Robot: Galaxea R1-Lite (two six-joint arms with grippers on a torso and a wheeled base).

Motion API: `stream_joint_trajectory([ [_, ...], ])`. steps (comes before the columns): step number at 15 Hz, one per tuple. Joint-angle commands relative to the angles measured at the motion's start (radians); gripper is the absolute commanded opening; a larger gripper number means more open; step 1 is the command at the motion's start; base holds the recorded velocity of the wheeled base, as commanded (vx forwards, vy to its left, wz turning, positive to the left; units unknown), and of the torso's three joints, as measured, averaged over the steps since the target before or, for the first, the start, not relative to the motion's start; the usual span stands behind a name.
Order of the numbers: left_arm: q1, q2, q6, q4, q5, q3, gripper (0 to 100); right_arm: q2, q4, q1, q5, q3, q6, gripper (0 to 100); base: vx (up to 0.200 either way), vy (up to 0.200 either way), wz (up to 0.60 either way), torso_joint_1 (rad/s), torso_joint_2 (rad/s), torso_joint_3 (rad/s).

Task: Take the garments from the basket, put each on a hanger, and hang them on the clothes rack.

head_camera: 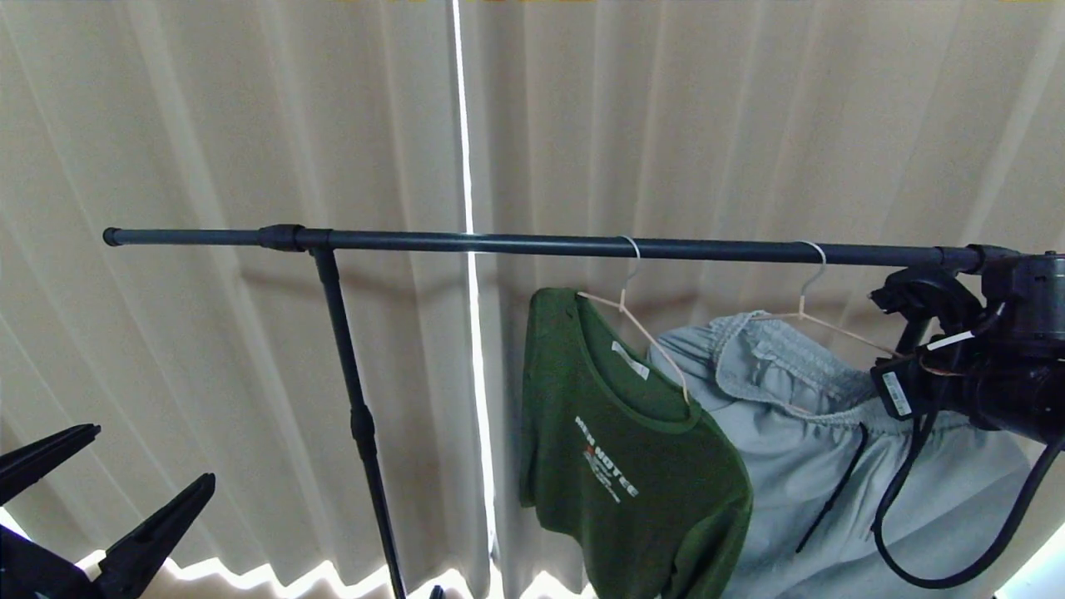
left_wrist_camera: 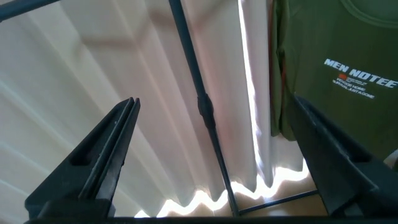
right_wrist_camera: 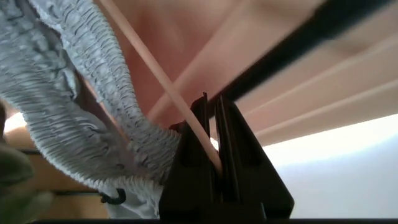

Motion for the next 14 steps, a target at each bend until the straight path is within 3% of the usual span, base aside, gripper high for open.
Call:
stream_joint_trajectory([
  [1,0.0,0.001,0.0,0.0,0.0,0.0,100,-0.045,0.002,0.009,0.009,0.045,0.003,100,0.0,0.0,0.0,0.0,0.0,0.0],
  [2,0.0,0.001,0.0,0.0,0.0,0.0,100,-0.062,-0.004,0.019,0.012,0.068,0.011,100,0.0,0.0,0.0,0.0,0.0,0.0],
  [5,0.003,-0.006,0.0,0.0,0.003,0.0,100,-0.135,-0.196,0.09,0.042,0.237,0.115,100,0.0,0.0,0.0,0.0,0.0,0.0],
  [7,0.007,-0.029,-0.001,0.001,0.007,0.002,100,-0.17,-0.324,0.096,0.107,0.326,0.124,100,0.0,0.0,0.0,0.0,0.0,0.0],
  [8,0.023,-0.051,0.0,0.001,0.009,0.011,100,-0.2,-0.443,0.095,0.196,0.396,0.138,100,0.0,0.0,0.0,0.0,0.0,0.0],
  [10,0.032,-0.065,0.0,0.001,0.009,0.02,100,-0.226,-0.558,0.091,0.251,0.459,0.172,100,0.0,0.0,0.0,0.0,0.0,0.0],
  [12,0.069,-0.081,-0.006,0.001,0.023,0.063,100,-0.304,-0.626,0.091,0.254,0.503,0.21,100,0.0,0.0,0.0,0.0,0.0,0.0],
  [14,0.141,-0.144,-0.014,0.001,0.029,0.123,100,-0.427,-0.612,0.091,0.254,0.557,0.215,100,0.0,0.0,0.0,0.0,0.0,0.0],
])
